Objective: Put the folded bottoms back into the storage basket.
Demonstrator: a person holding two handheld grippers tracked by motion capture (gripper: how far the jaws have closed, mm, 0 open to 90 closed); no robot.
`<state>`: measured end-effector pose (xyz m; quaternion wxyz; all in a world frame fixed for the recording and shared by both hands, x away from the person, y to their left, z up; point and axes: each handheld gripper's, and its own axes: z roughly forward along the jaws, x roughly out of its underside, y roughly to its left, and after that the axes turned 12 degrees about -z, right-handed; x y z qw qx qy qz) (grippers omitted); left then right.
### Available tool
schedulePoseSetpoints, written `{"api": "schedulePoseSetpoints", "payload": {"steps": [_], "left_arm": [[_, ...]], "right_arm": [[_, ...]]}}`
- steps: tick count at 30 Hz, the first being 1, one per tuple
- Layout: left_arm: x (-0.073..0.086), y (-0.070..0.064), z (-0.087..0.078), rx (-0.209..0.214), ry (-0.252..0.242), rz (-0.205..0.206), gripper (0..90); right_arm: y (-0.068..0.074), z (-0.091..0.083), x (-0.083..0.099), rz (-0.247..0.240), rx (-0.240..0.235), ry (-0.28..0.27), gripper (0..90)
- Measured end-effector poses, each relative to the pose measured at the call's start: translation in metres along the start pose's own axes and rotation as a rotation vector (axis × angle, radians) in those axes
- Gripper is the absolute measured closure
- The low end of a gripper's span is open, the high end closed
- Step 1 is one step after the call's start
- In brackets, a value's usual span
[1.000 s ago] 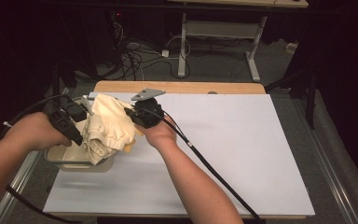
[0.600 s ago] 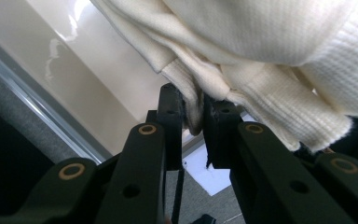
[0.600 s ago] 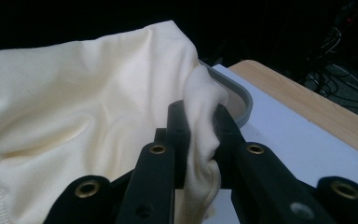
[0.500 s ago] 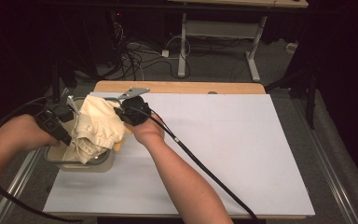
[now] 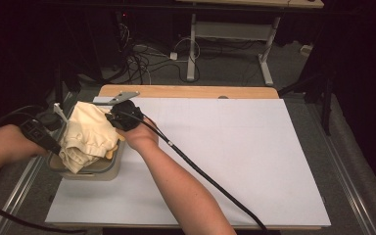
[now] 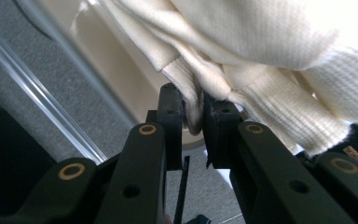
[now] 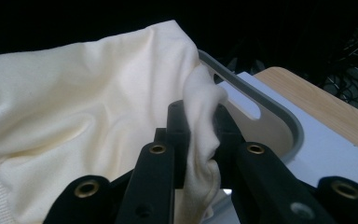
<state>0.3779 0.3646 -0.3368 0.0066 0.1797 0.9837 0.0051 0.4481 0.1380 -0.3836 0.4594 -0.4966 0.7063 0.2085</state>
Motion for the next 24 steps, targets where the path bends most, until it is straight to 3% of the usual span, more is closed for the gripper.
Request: {"api": "schedulePoseSetpoints", "payload": {"steps": [6, 16, 21, 24], "left_arm": [[0.001, 0.009, 0.009, 0.000, 0.001, -0.016, 77.3], [-0.021, -0.003, 0.028, 0.003, -0.014, 0.003, 77.2], [-0.014, 0.000, 0.043, 0.005, -0.001, 0.006, 77.2], [-0.009, 0.003, 0.049, 0.013, 0.019, 0.001, 77.1]], "right_arm": [[0.000, 0.016, -0.002, -0.017, -0.015, 0.012, 83.2], [-0.023, 0.027, 0.009, 0.012, 0.006, 0.059, 83.5], [-0.019, 0.036, 0.014, 0.025, -0.014, 0.066, 83.5], [-0.012, 0.044, 0.015, -0.005, -0.029, 0.078, 83.5]]}}
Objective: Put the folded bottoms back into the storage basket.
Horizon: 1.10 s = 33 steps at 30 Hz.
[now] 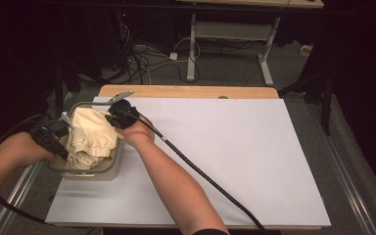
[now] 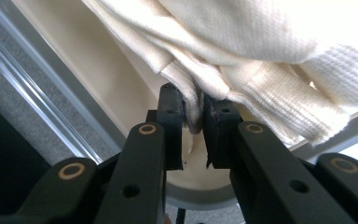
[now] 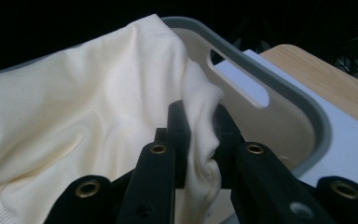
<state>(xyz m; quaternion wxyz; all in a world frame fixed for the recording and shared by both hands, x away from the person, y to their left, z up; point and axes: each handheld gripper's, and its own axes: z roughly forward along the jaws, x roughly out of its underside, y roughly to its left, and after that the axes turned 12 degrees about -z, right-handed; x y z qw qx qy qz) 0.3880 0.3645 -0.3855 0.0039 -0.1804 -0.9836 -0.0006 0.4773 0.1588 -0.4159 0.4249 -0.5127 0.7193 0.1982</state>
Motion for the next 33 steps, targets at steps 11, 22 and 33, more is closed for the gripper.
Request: {"api": "schedulePoseSetpoints", "payload": {"steps": [11, 22, 33], "left_arm": [[-0.006, 0.004, 0.007, 0.001, -0.039, -0.034, 65.1], [-0.006, -0.002, -0.012, 0.000, -0.088, -0.035, 35.5], [-0.016, -0.027, -0.017, -0.013, -0.084, 0.009, 19.1]], "right_arm": [[-0.010, 0.017, -0.004, 0.007, 0.011, 0.008, 66.5], [-0.022, -0.011, 0.007, 0.035, -0.017, -0.035, 15.9], [-0.016, -0.057, 0.034, 0.017, -0.001, -0.054, 0.6]]}}
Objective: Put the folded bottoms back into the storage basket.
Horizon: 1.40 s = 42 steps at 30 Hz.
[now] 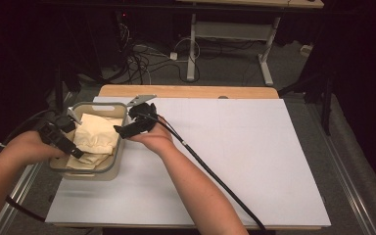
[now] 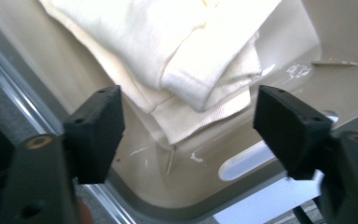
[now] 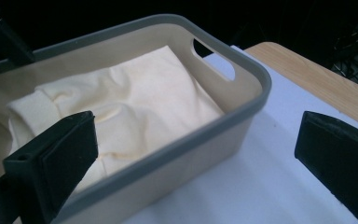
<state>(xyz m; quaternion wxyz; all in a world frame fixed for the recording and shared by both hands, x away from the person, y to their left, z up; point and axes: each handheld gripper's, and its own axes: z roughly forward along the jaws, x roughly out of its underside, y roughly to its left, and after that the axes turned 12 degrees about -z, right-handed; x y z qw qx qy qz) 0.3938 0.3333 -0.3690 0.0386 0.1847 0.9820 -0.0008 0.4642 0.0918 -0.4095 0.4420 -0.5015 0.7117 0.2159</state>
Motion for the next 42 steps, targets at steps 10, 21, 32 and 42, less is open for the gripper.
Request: {"api": "schedulePoseSetpoints", "payload": {"steps": [10, 21, 32, 42], "left_arm": [[-0.009, -0.017, 0.012, 0.020, 0.025, 0.003, 0.0], [-0.019, -0.031, 0.020, 0.020, 0.063, -0.017, 0.0], [-0.027, -0.056, 0.007, 0.014, 0.054, 0.005, 0.0], [-0.037, -0.088, 0.004, -0.002, 0.059, 0.048, 0.0]], "right_arm": [[0.003, -0.042, 0.036, 0.008, 0.046, -0.003, 0.7], [0.004, -0.086, 0.086, 0.025, 0.128, 0.008, 0.8], [0.005, -0.132, 0.128, 0.039, 0.209, 0.004, 0.7], [0.007, -0.179, 0.166, 0.065, 0.245, 0.007, 0.7]]}}
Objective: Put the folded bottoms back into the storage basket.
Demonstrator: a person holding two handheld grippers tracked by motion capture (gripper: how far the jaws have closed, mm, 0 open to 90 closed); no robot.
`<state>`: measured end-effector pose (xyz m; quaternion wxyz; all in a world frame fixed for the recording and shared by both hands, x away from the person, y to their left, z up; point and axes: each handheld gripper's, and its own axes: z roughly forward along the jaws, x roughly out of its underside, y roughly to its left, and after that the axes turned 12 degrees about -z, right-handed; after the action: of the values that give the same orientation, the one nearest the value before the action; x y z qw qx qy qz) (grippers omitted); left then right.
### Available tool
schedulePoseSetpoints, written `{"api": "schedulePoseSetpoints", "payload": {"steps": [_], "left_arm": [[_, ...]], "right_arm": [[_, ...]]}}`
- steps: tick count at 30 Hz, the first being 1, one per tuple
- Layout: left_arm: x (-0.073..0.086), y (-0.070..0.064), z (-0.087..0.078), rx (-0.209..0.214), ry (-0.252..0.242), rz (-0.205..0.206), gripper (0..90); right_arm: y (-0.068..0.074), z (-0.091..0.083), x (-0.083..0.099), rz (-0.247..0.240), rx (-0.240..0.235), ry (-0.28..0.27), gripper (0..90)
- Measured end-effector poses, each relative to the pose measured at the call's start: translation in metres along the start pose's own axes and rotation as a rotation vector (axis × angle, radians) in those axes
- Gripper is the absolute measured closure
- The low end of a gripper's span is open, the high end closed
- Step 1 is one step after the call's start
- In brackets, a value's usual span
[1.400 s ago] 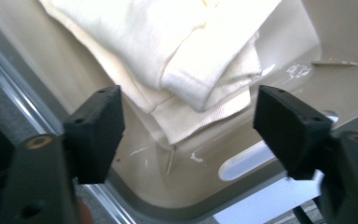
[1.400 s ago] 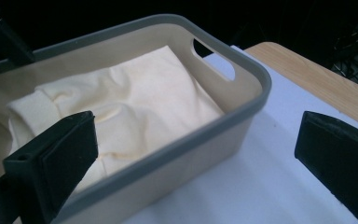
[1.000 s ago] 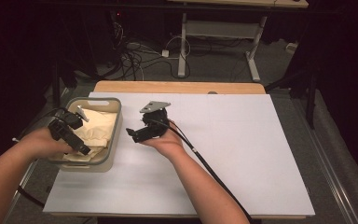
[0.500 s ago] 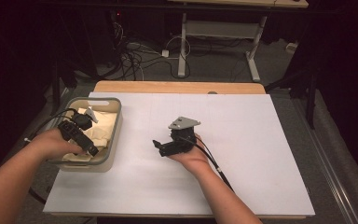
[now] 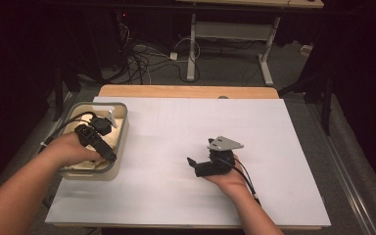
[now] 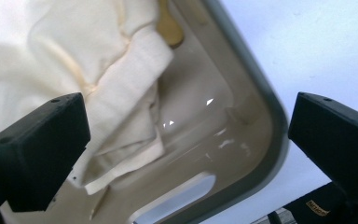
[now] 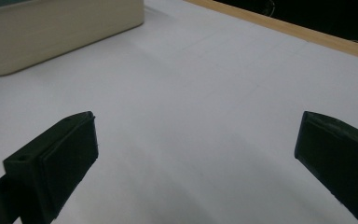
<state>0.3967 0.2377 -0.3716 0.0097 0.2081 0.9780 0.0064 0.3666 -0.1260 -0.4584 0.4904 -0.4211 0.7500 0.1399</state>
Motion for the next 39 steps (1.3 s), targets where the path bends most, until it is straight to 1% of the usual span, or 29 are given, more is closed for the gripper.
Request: {"api": "schedulePoseSetpoints", "payload": {"steps": [3, 8, 10, 15, 19, 21, 23, 24, 27, 29, 31, 34, 35, 38, 39], "left_arm": [[-0.004, -0.010, 0.000, -0.029, 0.006, 0.021, 0.0], [-0.013, -0.027, -0.003, -0.047, 0.007, 0.053, 0.0], [-0.017, -0.034, -0.003, -0.044, 0.015, 0.066, 0.0], [-0.026, -0.048, 0.000, -0.055, 0.028, 0.092, 0.0], [-0.033, -0.060, 0.002, -0.059, 0.032, 0.117, 0.0], [-0.036, -0.067, 0.003, -0.057, 0.029, 0.128, 0.0], [-0.040, -0.073, 0.005, -0.052, 0.028, 0.141, 0.0], [-0.042, -0.076, 0.006, -0.048, 0.032, 0.148, 0.0], [-0.047, -0.082, 0.014, -0.043, 0.041, 0.166, 0.0], [-0.050, -0.086, 0.019, -0.034, 0.049, 0.179, 0.0], [-0.053, -0.090, 0.023, -0.028, 0.046, 0.188, 0.0], [-0.056, -0.094, 0.032, -0.017, 0.047, 0.197, 0.0], [-0.057, -0.095, 0.034, -0.015, 0.049, 0.204, 0.0], [-0.059, -0.098, 0.042, -0.005, 0.040, 0.204, 0.0], [-0.060, -0.100, 0.045, -0.005, 0.042, 0.213, 0.0]], "right_arm": [[-0.005, -0.015, 0.013, 0.009, 0.019, -0.011, 0.7], [-0.012, -0.038, 0.032, 0.017, 0.061, -0.010, 0.7], [-0.015, -0.047, 0.040, 0.025, 0.077, -0.009, 0.7], [-0.022, -0.065, 0.057, 0.046, 0.110, -0.002, 0.7], [-0.025, -0.080, 0.071, 0.081, 0.135, -0.030, 0.7], [-0.024, -0.086, 0.076, 0.077, 0.149, -0.032, 0.7], [-0.022, -0.093, 0.079, 0.066, 0.153, -0.026, 0.7], [-0.022, -0.095, 0.080, 0.065, 0.158, -0.031, 0.7], [-0.022, -0.100, 0.081, 0.087, 0.169, -0.049, 0.7], [-0.022, -0.100, 0.079, 0.087, 0.171, -0.055, 0.7], [-0.020, -0.099, 0.078, 0.083, 0.166, -0.061, 0.7], [-0.018, -0.098, 0.077, 0.072, 0.161, -0.054, 0.7], [-0.018, -0.098, 0.078, 0.072, 0.160, -0.054, 0.7], [-0.018, -0.097, 0.079, 0.075, 0.159, -0.051, 0.7], [-0.018, -0.097, 0.079, 0.079, 0.160, -0.050, 0.7]]}}
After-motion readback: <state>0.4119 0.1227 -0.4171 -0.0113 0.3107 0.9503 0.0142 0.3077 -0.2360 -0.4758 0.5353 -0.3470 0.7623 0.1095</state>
